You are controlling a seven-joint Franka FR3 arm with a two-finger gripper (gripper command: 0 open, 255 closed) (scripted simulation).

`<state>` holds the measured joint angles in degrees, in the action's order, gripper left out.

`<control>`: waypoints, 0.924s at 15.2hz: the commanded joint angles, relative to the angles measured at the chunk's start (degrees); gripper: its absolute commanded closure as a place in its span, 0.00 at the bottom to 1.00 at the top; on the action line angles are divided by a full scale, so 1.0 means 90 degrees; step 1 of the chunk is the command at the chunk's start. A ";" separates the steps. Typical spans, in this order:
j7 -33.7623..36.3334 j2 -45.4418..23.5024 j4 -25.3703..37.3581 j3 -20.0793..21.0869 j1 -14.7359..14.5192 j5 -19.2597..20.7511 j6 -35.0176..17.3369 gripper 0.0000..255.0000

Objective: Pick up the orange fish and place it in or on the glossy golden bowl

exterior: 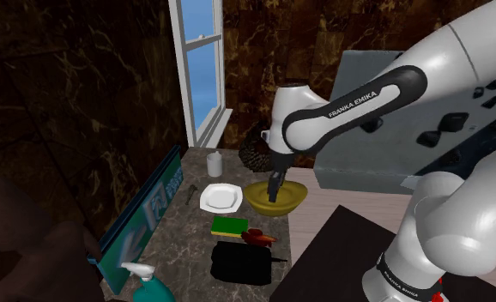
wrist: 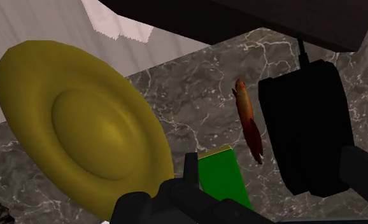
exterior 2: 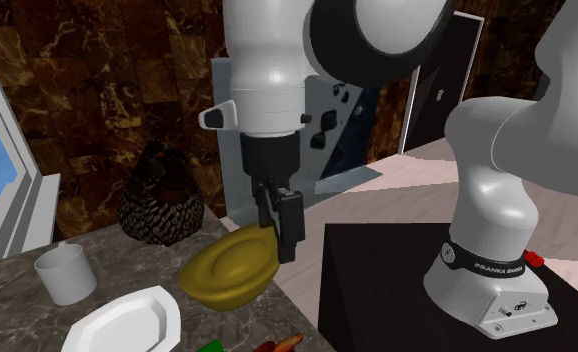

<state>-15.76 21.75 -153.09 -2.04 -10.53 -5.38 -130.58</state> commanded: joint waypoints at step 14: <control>-0.1919 -0.3061 0.0043 0.0148 -0.0690 -0.1312 -0.2696 0.00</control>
<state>-32.36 -4.77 -152.59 -0.88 -16.72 -16.48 -153.70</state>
